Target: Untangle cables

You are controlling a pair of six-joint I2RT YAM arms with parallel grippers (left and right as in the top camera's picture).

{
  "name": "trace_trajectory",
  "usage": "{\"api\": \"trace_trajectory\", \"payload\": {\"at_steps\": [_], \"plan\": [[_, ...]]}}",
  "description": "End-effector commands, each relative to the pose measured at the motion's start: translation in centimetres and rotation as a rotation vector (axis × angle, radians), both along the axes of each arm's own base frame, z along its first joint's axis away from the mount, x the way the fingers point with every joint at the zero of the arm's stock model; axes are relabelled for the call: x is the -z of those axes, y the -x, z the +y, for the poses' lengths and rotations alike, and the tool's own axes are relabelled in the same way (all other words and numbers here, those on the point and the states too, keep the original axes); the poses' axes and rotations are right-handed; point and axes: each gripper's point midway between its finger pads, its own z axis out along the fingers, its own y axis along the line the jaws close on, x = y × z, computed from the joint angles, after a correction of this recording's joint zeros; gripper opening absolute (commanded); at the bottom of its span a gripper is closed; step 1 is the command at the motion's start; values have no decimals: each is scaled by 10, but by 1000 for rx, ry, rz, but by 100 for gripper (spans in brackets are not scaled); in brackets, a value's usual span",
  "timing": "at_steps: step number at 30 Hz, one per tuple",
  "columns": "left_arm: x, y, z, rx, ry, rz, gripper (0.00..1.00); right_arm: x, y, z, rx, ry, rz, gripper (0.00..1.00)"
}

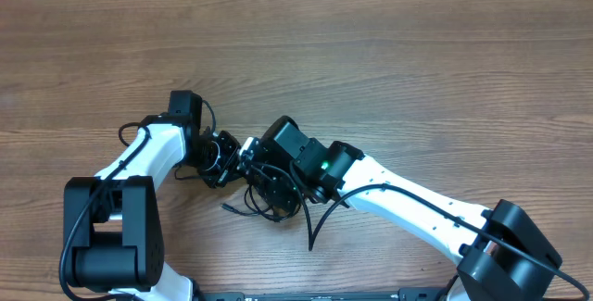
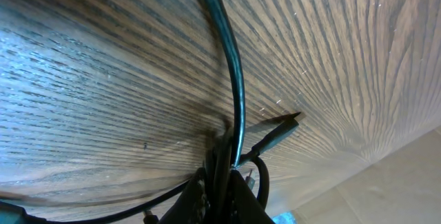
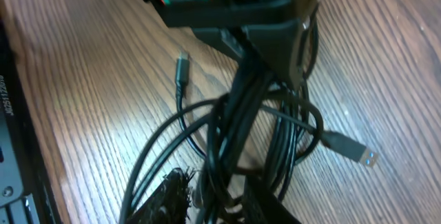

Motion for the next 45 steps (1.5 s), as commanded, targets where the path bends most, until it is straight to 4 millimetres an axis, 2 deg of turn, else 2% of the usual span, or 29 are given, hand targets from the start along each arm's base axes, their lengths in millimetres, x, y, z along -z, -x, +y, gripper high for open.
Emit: {"api": "trace_trajectory", "payload": {"at_steps": [1, 3, 9, 13, 16, 21, 25, 28, 29, 32, 35, 39, 42, 45], "plan": [[1, -3, -1, 16, -10, -9, 8, -2, 11, 10, -89, -22, -25, 22], [-2, -3, -5, 17, 23, -8, 7, -2, 11, 11, -108, -19, -43, 20], [-5, -2, -9, 18, 50, -8, 4, 4, -11, -1, -37, 64, -145, 13], [-6, -2, -10, 18, 59, -8, 4, 4, -9, 0, -40, 60, -138, 12], [-7, -2, -11, 18, 67, -8, 4, 4, -9, -1, -33, 59, -134, 4], [-15, -2, -20, 7, 140, 0, 4, -3, 2, 7, -2, -1, -37, 4], [-22, -9, -17, -65, 191, 21, 4, -46, 6, 10, 27, -118, 12, 4], [-29, -18, -12, -135, 252, 27, 4, -92, 8, 2, 17, -235, -5, 4], [-34, -23, -10, -175, 285, 33, 4, -115, 11, -5, 12, -285, -16, 4], [-43, -35, -6, -240, 353, 33, 4, -135, 21, -22, 16, -302, -24, 4], [-56, -47, -7, -273, 434, 10, 4, -134, 36, -40, 9, -253, 8, 4], [-70, -58, -12, -269, 511, -29, 4, -116, 53, -62, 22, -144, 81, 4], [-75, -59, -11, -253, 500, -67, 4, -105, 50, -75, 62, -66, 70, 4], [-82, -62, -6, -219, 439, -164, 4, -101, 44, -82, 89, -29, 41, 16]]}}
